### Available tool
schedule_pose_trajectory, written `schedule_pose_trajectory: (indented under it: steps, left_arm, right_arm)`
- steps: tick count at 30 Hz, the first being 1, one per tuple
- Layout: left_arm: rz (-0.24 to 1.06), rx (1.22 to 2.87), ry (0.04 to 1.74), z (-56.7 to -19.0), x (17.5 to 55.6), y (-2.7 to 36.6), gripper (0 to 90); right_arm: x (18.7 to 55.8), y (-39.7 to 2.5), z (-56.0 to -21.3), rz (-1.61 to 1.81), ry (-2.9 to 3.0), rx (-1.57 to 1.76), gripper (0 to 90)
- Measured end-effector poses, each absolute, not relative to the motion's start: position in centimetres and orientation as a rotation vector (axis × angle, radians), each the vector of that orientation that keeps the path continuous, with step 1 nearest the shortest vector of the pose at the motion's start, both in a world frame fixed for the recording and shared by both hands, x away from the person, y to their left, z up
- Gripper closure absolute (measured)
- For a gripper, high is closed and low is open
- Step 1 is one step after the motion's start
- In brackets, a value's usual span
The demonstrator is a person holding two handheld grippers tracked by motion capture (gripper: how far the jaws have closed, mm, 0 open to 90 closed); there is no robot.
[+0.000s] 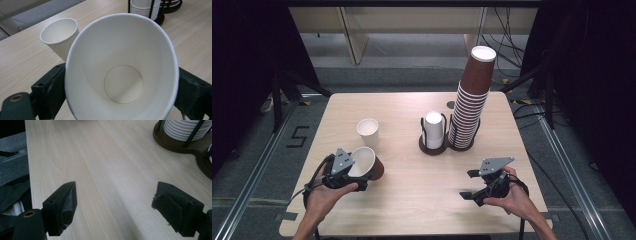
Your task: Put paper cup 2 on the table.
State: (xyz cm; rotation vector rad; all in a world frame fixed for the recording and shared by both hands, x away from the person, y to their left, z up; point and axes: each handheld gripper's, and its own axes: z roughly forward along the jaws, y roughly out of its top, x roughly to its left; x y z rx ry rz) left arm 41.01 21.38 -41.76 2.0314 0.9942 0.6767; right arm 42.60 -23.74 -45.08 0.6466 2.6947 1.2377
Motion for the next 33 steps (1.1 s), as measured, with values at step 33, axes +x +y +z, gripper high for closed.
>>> schedule_pose_trajectory:
  steps: [33]
  left_arm:
    - [0.697,2.202,1.228,-41.3,48.2,25.8,10.7]
  right_arm:
    - [42.8,-24.1,-45.4,1.228,2.707,0.654,19.0]
